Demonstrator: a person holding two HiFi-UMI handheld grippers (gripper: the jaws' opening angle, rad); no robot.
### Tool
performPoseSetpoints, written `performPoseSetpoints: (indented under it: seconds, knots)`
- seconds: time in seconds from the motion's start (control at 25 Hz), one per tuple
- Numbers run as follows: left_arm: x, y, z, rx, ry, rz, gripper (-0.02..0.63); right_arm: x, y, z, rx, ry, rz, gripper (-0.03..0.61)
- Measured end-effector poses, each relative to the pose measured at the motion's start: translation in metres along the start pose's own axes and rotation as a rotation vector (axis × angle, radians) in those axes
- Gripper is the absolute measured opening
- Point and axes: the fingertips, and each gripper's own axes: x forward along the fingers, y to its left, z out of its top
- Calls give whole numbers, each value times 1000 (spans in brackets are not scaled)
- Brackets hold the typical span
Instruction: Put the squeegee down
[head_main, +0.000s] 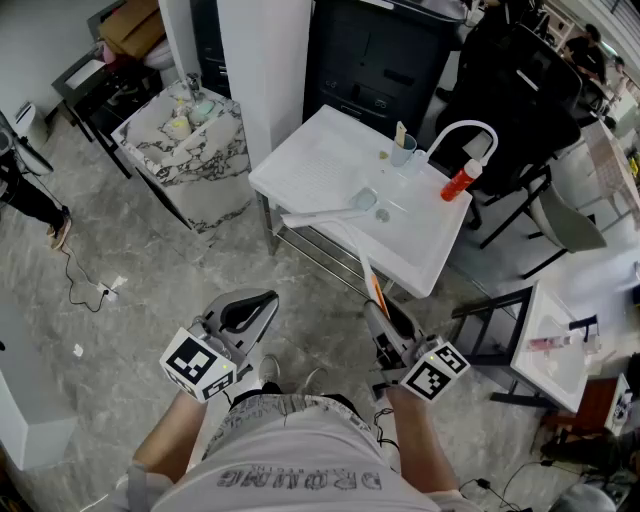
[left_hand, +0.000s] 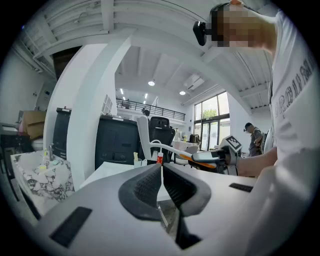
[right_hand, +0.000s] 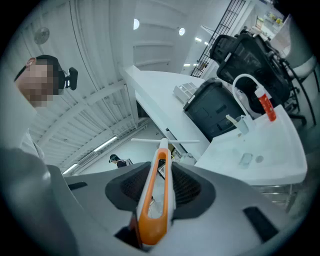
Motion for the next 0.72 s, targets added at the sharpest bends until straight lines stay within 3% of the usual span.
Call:
performPoseSetpoints:
  seconds: [0.72]
  knots:
    - [10, -7, -2, 2, 6, 15, 29, -4, -11, 6, 17, -5, 6, 141]
